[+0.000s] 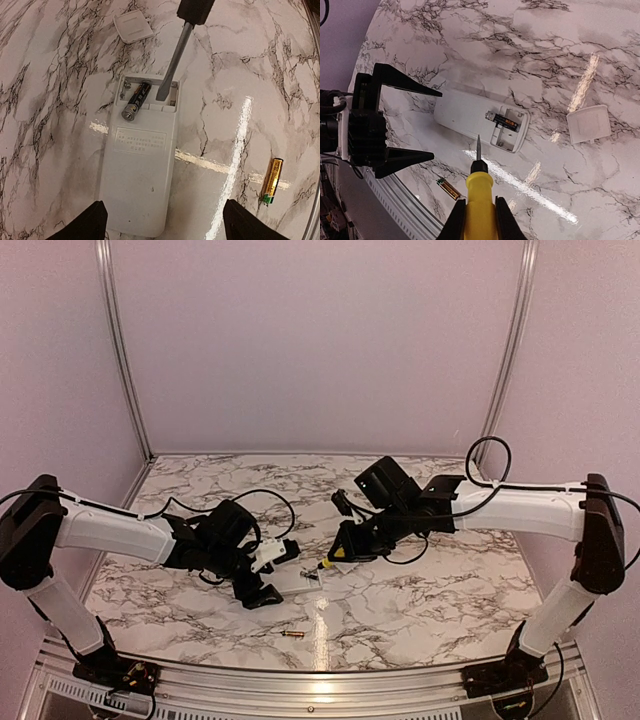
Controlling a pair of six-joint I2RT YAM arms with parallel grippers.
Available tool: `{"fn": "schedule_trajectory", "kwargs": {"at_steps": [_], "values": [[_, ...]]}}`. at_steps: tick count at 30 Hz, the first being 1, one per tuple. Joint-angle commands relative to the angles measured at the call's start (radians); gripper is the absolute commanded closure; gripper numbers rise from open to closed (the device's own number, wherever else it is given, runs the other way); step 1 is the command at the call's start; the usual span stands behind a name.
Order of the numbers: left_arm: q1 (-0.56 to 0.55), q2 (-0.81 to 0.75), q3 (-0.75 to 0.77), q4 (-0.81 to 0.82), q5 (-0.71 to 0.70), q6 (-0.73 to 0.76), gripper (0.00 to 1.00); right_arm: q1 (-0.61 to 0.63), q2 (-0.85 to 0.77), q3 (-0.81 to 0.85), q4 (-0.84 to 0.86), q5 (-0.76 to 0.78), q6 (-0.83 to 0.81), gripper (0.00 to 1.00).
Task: Unload the batteries from the remote control
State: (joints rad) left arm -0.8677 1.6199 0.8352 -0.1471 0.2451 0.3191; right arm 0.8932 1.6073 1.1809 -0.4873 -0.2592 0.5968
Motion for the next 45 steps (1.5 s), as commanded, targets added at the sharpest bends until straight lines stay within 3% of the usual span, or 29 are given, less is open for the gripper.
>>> {"fn": "schedule_trajectory", "kwargs": {"at_steps": [1,10,23,45], "values": [[0.002,0.021,0.027,-0.020,-0.021,0.091,0.15,0.004,0.037,0.047,-0.011,0.007,-0.015,1.00],[0.013,0.070,0.088,-0.060,-0.049,0.184,0.11,0.006,0.060,0.053,-0.052,0.035,-0.037,1.00],[0.020,0.142,0.127,-0.071,-0.042,0.202,0.11,0.006,0.129,0.105,-0.073,0.085,-0.067,1.00],[0.039,0.209,0.169,-0.118,0.039,0.198,0.29,-0.002,0.199,0.227,-0.155,0.195,-0.111,1.00]]}}
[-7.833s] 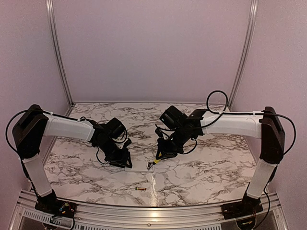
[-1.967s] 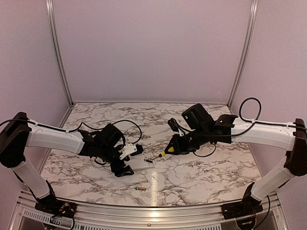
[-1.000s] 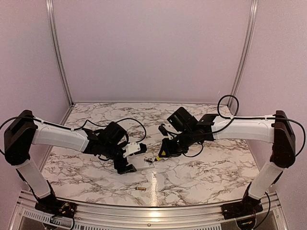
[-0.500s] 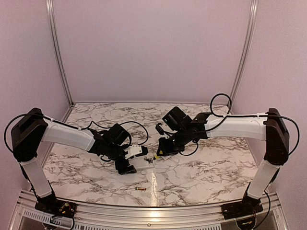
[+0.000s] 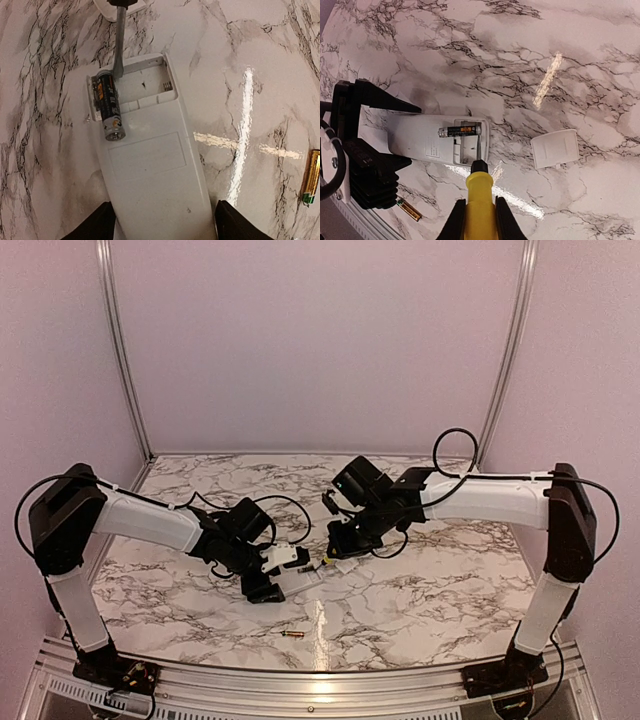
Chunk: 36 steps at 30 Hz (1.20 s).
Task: Unload the batteries from the remote control
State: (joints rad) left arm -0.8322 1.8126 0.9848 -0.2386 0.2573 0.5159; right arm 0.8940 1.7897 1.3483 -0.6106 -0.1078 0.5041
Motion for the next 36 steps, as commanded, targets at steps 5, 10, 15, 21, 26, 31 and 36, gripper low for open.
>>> {"fn": "schedule_trajectory", "kwargs": {"at_steps": [5,10,15,21,26,31,36], "values": [[0.002,0.022,0.024,-0.031,0.043,-0.010,0.32,-0.001,0.020,0.069,0.015,-0.028,-0.029,1.00],[0.002,0.033,0.028,-0.039,0.049,-0.035,0.34,0.002,0.012,0.042,0.047,-0.073,-0.009,1.00],[0.002,0.037,0.019,-0.031,0.064,-0.073,0.38,0.006,-0.006,-0.012,0.115,-0.132,0.022,1.00],[0.003,0.040,0.017,-0.028,0.078,-0.089,0.40,0.006,0.013,0.002,0.103,-0.110,0.041,1.00],[0.003,0.026,0.013,-0.026,0.082,-0.101,0.39,0.005,-0.017,0.011,0.102,-0.086,0.062,1.00],[0.003,-0.027,-0.001,-0.014,0.074,-0.122,0.27,-0.004,-0.078,-0.004,0.095,-0.063,0.087,1.00],[0.010,-0.127,-0.042,0.034,0.070,-0.141,0.16,-0.026,-0.142,-0.059,0.121,-0.070,0.123,1.00]]}}
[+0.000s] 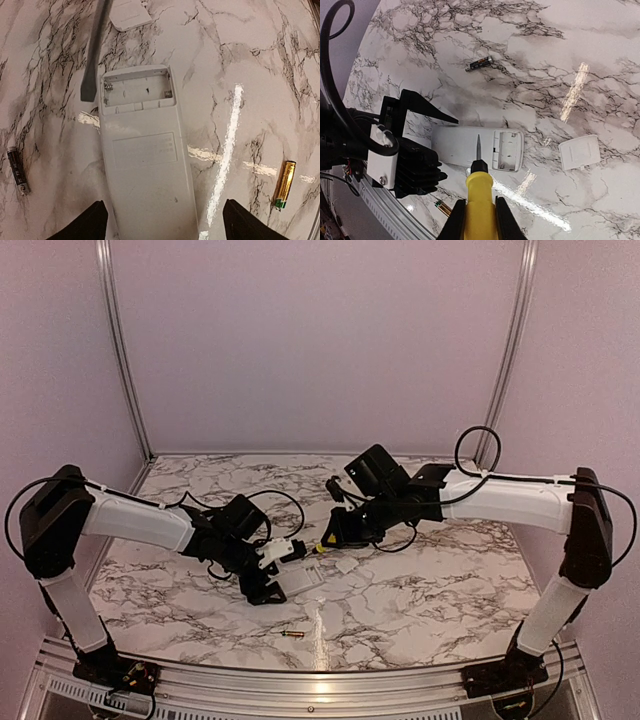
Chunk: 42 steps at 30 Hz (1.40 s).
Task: Unload the batteries from the remote control
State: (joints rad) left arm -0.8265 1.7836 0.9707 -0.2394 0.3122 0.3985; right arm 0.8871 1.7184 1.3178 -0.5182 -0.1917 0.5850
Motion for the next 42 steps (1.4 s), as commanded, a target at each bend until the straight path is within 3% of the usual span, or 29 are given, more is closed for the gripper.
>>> {"fn": "schedule_trajectory", "kwargs": {"at_steps": [1,13,28,31,39,42], "values": [[0.009,-0.119,-0.037,0.048,0.017,-0.026,0.15,-0.022,-0.079,-0.038,0.034,0.007,0.046,1.00],[0.015,-0.436,-0.156,0.218,0.071,0.052,0.18,0.005,-0.121,-0.051,0.123,-0.259,0.066,1.00],[-0.028,-0.424,-0.125,0.251,0.151,0.000,0.35,0.074,-0.063,0.043,0.172,-0.327,0.101,1.00],[-0.037,-0.414,-0.120,0.253,0.154,-0.007,0.45,0.079,-0.059,0.043,0.177,-0.326,0.108,1.00],[-0.051,-0.433,-0.133,0.275,0.166,-0.040,0.91,0.098,-0.043,0.053,0.165,-0.294,0.124,1.00],[-0.051,-0.448,-0.148,0.270,0.163,-0.052,0.97,0.098,-0.047,0.058,0.136,-0.245,0.133,1.00]]}}
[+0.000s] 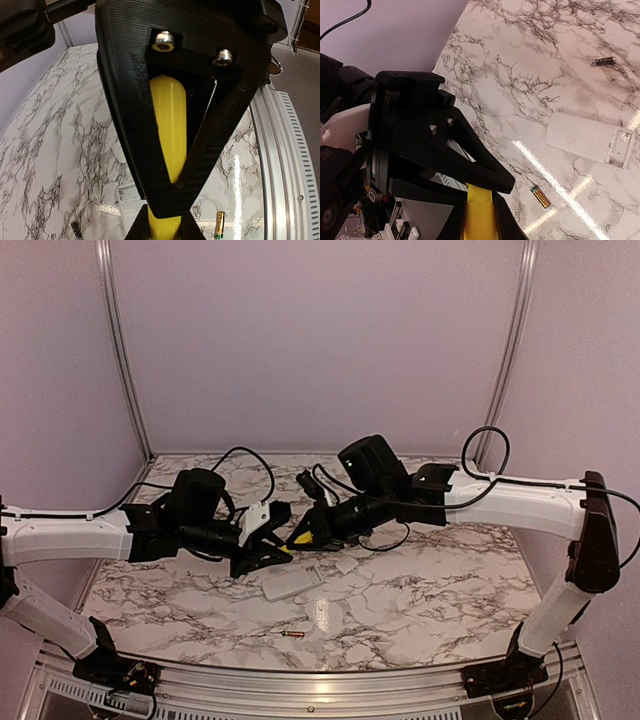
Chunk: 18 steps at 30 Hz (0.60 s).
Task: Unload the batteries from the remote control
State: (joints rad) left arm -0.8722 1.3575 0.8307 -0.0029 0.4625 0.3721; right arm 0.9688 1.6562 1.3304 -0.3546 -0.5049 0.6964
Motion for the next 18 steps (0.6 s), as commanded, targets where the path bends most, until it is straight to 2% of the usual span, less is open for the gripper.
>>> {"fn": "schedule_trajectory", "kwargs": {"at_steps": [1,3,8,11,15,18], "values": [[-0.005,-0.028,-0.017,0.034,0.007,-0.032,0.98,0.016,0.012,0.050,-0.041,0.088,0.023,1.00],[-0.005,-0.043,-0.034,0.038,-0.010,-0.052,0.99,0.016,0.003,0.063,-0.080,0.139,0.026,0.97],[0.001,-0.055,-0.050,0.040,-0.091,-0.117,0.99,0.008,-0.051,0.086,-0.177,0.295,0.040,0.59],[0.032,-0.028,-0.021,0.030,-0.127,-0.154,0.99,-0.008,-0.106,0.079,-0.229,0.394,0.064,0.45],[0.110,0.062,0.082,0.005,-0.139,-0.223,0.99,-0.034,-0.190,0.060,-0.326,0.533,0.132,0.37],[0.125,0.165,0.206,-0.036,-0.248,-0.280,1.00,-0.054,-0.260,0.018,-0.379,0.606,0.190,0.36]]}}
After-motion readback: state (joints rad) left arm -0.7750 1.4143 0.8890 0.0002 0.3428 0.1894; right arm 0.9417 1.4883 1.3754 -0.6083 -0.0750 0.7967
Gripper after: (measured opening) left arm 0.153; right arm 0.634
